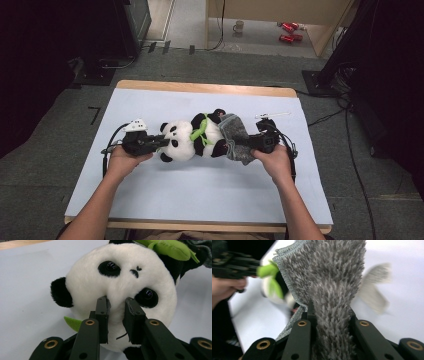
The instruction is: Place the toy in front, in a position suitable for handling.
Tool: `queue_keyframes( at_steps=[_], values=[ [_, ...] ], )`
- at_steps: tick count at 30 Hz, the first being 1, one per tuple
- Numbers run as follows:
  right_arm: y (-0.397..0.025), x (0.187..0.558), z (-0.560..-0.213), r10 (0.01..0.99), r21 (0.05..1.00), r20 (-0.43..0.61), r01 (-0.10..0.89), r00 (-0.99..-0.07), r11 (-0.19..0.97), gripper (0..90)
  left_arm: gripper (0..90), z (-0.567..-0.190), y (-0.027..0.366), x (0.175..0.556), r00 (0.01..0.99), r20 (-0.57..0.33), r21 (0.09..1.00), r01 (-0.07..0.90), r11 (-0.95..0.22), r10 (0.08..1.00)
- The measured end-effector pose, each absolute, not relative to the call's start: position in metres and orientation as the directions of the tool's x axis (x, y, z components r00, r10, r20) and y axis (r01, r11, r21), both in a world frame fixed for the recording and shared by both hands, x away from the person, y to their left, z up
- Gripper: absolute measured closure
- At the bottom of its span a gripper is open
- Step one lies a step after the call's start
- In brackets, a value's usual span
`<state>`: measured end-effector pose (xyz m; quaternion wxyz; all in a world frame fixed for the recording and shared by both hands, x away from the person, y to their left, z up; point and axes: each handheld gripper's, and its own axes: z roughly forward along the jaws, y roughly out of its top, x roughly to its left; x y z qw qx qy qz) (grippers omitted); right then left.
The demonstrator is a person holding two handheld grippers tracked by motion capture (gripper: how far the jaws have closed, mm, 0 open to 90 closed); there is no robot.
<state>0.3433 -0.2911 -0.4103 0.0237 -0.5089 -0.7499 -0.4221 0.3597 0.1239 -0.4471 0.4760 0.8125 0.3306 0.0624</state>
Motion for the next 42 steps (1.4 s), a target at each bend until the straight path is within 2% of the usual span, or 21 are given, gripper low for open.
queue_keyframes(
  at_steps=[4, 7, 15, 22, 25, 29, 33, 39, 42],
  values=[
    [-0.300, 0.346, -0.416, 0.775, 0.588, 0.449, 0.800, -0.444, 0.118, 76.4, 74.9, -0.448, 0.125, 0.361, 0.772, -0.223, 0.815, 0.483, -0.320, 0.596],
    [-0.305, 0.347, -0.409, 0.771, 0.612, 0.456, 0.785, -0.445, 0.092, 76.4, 74.9, -0.448, 0.125, 0.361, 0.772, -0.222, 0.815, 0.483, -0.320, 0.596],
    [-0.282, 0.331, -0.366, 0.707, 0.714, 0.437, 0.692, -0.556, 0.103, 76.3, 74.9, -0.448, 0.124, 0.361, 0.768, -0.222, 0.816, 0.484, -0.317, 0.601],
    [-0.249, 0.331, -0.370, 0.660, 0.707, 0.429, 0.684, -0.617, 0.180, 76.2, 74.9, -0.448, 0.124, 0.361, 0.768, -0.221, 0.817, 0.483, -0.316, 0.601],
    [-0.247, 0.337, -0.387, 0.677, 0.669, 0.436, 0.717, -0.593, 0.198, 76.2, 74.5, -0.448, 0.124, 0.360, 0.774, -0.216, 0.816, 0.477, -0.325, 0.595],
    [-0.257, 0.344, -0.401, 0.665, 0.647, 0.485, 0.745, -0.568, 0.165, 75.9, 74.3, -0.448, 0.123, 0.359, 0.779, -0.207, 0.818, 0.469, -0.332, 0.592],
    [-0.267, 0.345, -0.402, 0.681, 0.643, 0.481, 0.750, -0.551, 0.153, 75.8, 75.0, -0.448, 0.123, 0.359, 0.779, -0.222, 0.819, 0.476, -0.322, 0.587],
    [-0.280, 0.346, -0.397, 0.773, 0.644, 0.387, 0.748, -0.502, 0.164, 76.2, 82.2, -0.443, 0.120, 0.359, 0.761, -0.228, 0.828, 0.480, -0.291, 0.608],
    [-0.291, 0.346, -0.390, 0.775, 0.660, 0.404, 0.741, -0.485, 0.119, 76.2, 85.1, -0.435, 0.117, 0.358, 0.764, -0.216, 0.839, 0.464, -0.284, 0.609]
  ],
)
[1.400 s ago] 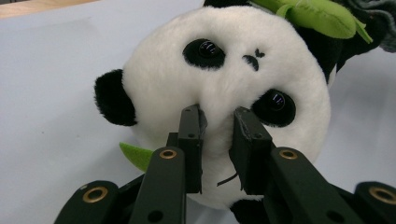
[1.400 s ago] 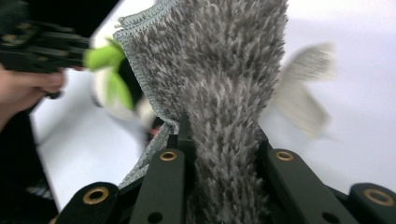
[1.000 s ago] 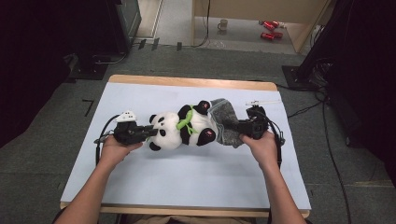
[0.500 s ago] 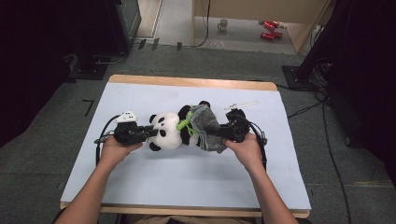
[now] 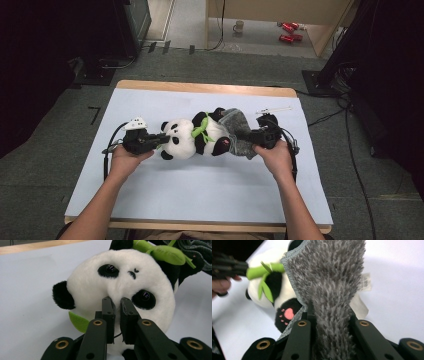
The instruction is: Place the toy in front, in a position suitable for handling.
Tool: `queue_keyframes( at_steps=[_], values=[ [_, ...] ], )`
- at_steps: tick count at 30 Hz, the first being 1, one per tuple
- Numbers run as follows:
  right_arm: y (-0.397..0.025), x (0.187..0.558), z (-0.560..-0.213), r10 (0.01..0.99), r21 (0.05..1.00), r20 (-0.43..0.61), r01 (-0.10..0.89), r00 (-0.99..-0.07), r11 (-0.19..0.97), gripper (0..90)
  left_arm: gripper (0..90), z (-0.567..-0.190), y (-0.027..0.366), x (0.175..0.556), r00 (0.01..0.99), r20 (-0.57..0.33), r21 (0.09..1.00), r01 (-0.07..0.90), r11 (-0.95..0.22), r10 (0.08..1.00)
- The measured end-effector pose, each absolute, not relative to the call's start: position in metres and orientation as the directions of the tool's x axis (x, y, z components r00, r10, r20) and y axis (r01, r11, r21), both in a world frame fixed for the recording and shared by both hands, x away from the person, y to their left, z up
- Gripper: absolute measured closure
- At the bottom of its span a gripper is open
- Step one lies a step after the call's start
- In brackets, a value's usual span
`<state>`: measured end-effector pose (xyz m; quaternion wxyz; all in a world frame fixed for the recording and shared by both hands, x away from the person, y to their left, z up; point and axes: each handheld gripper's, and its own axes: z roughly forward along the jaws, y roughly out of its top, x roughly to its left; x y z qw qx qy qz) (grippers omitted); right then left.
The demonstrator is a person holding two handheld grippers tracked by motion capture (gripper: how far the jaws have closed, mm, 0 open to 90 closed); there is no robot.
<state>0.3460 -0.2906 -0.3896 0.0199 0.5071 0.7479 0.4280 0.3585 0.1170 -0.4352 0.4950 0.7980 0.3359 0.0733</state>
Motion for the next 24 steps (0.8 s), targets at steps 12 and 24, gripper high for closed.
queue_keyframes(
  at_steps=[12, 24],
  values=[
    [-0.264, 0.334, -0.336, 0.672, 0.757, 0.430, 0.646, -0.603, 0.095, 76.1, 86.8, -0.397, 0.076, 0.334, 0.833, -0.026, 0.885, 0.277, -0.375, 0.553],
    [-0.200, 0.373, -0.326, 0.592, 0.742, 0.449, 0.648, -0.669, 0.170, 76.3, 86.7, -0.392, 0.065, 0.331, 0.844, -0.039, 0.896, 0.266, -0.355, 0.535]
  ],
)
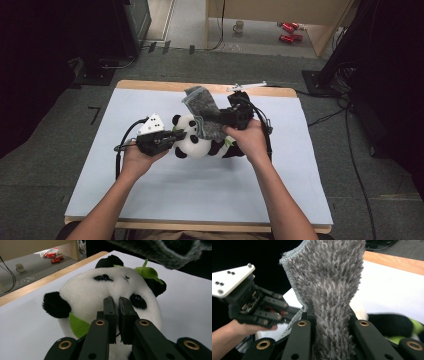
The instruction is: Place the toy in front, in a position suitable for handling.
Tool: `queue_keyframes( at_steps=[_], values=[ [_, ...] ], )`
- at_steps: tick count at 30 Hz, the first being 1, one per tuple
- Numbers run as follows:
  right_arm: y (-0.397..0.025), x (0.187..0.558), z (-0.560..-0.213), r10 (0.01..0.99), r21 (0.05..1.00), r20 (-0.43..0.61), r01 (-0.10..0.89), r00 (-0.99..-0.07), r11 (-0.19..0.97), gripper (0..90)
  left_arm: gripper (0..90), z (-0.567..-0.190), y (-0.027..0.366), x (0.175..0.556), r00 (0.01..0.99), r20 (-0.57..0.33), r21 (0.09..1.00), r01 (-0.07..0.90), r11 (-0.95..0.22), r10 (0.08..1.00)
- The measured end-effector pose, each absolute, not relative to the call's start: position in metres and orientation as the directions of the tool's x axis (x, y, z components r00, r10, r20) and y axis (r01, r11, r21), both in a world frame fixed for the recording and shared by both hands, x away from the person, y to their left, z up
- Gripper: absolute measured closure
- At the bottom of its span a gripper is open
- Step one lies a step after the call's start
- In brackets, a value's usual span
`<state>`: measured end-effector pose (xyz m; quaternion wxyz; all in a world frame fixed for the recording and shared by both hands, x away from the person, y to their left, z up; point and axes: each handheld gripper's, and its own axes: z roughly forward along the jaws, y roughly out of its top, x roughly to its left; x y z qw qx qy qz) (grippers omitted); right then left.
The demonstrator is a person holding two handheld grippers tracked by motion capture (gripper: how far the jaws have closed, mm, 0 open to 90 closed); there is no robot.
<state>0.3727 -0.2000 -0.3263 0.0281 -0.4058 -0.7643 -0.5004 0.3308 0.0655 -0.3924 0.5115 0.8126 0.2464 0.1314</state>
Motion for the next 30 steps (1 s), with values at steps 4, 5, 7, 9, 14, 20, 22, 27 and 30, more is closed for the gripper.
queue_keyframes(
  at_steps=[4, 5, 7, 9, 14, 20, 22, 27, 30],
  values=[
    [-0.178, 0.384, -0.322, 0.576, 0.723, 0.444, 0.654, -0.686, 0.221, 76.3, 86.6, -0.392, 0.063, 0.331, 0.846, -0.042, 0.898, 0.265, -0.351, 0.531],
    [-0.172, 0.386, -0.322, 0.573, 0.717, 0.444, 0.656, -0.689, 0.235, 76.3, 86.6, -0.392, 0.063, 0.331, 0.845, -0.044, 0.899, 0.266, -0.348, 0.533],
    [-0.167, 0.389, -0.322, 0.563, 0.709, 0.449, 0.660, -0.694, 0.247, 76.3, 86.6, -0.392, 0.063, 0.331, 0.845, -0.044, 0.899, 0.266, -0.348, 0.532],
    [-0.154, 0.396, -0.330, 0.560, 0.663, 0.470, 0.692, -0.682, 0.286, 76.2, 86.5, -0.392, 0.063, 0.331, 0.846, -0.047, 0.900, 0.267, -0.346, 0.531],
    [-0.150, 0.406, -0.345, 0.589, 0.597, 0.470, 0.728, -0.658, 0.336, 76.1, 86.5, -0.395, 0.063, 0.333, 0.846, -0.058, 0.895, 0.280, -0.349, 0.531],
    [-0.158, 0.408, -0.347, 0.617, 0.593, 0.438, 0.726, -0.654, 0.348, 75.9, 86.5, -0.398, 0.062, 0.334, 0.847, -0.061, 0.893, 0.283, -0.351, 0.528],
    [-0.164, 0.409, -0.347, 0.631, 0.590, 0.437, 0.734, -0.641, 0.337, 76.0, 86.4, -0.399, 0.064, 0.335, 0.845, -0.073, 0.892, 0.293, -0.345, 0.530],
    [-0.175, 0.410, -0.351, 0.634, 0.589, 0.452, 0.744, -0.627, 0.316, 76.0, 86.4, -0.400, 0.064, 0.336, 0.846, -0.078, 0.891, 0.297, -0.343, 0.528],
    [-0.183, 0.411, -0.352, 0.651, 0.588, 0.449, 0.751, -0.613, 0.302, 76.0, 86.3, -0.401, 0.065, 0.336, 0.845, -0.087, 0.893, 0.301, -0.334, 0.527]
  ],
)
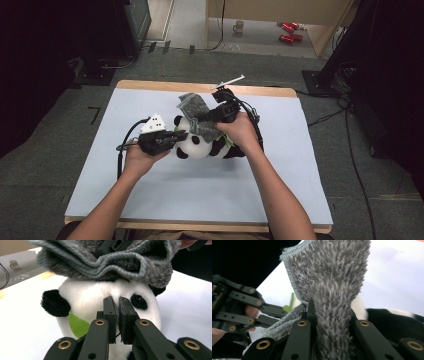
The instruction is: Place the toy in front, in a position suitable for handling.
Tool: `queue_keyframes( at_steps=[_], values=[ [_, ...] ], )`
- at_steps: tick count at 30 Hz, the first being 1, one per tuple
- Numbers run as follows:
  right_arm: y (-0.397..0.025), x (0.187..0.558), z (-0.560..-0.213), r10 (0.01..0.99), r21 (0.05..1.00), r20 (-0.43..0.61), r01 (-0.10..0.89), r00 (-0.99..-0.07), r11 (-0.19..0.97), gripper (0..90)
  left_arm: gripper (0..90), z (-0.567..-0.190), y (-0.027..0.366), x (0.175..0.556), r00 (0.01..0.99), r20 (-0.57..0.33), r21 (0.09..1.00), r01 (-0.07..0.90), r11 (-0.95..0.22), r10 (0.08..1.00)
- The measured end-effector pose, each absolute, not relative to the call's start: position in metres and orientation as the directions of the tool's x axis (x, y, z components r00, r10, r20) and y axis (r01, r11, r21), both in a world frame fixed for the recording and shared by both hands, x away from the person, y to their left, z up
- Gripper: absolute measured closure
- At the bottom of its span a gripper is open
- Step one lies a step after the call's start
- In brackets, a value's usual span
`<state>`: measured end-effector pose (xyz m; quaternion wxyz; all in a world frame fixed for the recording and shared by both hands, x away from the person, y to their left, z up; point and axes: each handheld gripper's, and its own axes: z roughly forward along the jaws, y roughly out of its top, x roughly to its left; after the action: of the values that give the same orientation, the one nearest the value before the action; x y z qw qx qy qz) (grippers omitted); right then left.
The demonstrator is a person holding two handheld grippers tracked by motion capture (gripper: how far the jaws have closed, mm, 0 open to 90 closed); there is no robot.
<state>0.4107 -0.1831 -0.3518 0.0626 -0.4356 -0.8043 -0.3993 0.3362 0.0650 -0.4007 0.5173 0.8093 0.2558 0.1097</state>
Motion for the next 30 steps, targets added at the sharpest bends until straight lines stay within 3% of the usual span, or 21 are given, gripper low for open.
queue_keyframes(
  at_steps=[12, 15, 19, 30],
  values=[
    [-0.212, 0.416, -0.360, 0.705, 0.572, 0.439, 0.779, -0.556, 0.258, 76.2, 86.2, -0.403, 0.066, 0.336, 0.843, -0.112, 0.898, 0.313, -0.310, 0.527],
    [-0.219, 0.418, -0.361, 0.756, 0.552, 0.375, 0.784, -0.536, 0.282, 76.4, 86.1, -0.402, 0.064, 0.334, 0.846, -0.111, 0.903, 0.306, -0.302, 0.522],
    [-0.225, 0.418, -0.348, 0.749, 0.570, 0.403, 0.785, -0.525, 0.243, 76.5, 86.0, -0.401, 0.061, 0.332, 0.849, -0.108, 0.907, 0.297, -0.299, 0.517],
    [-0.170, 0.417, -0.311, 0.658, 0.622, 0.416, 0.724, -0.628, 0.298, 76.6, 85.9, -0.402, 0.065, 0.336, 0.842, -0.131, 0.899, 0.324, -0.296, 0.524]
  ],
)
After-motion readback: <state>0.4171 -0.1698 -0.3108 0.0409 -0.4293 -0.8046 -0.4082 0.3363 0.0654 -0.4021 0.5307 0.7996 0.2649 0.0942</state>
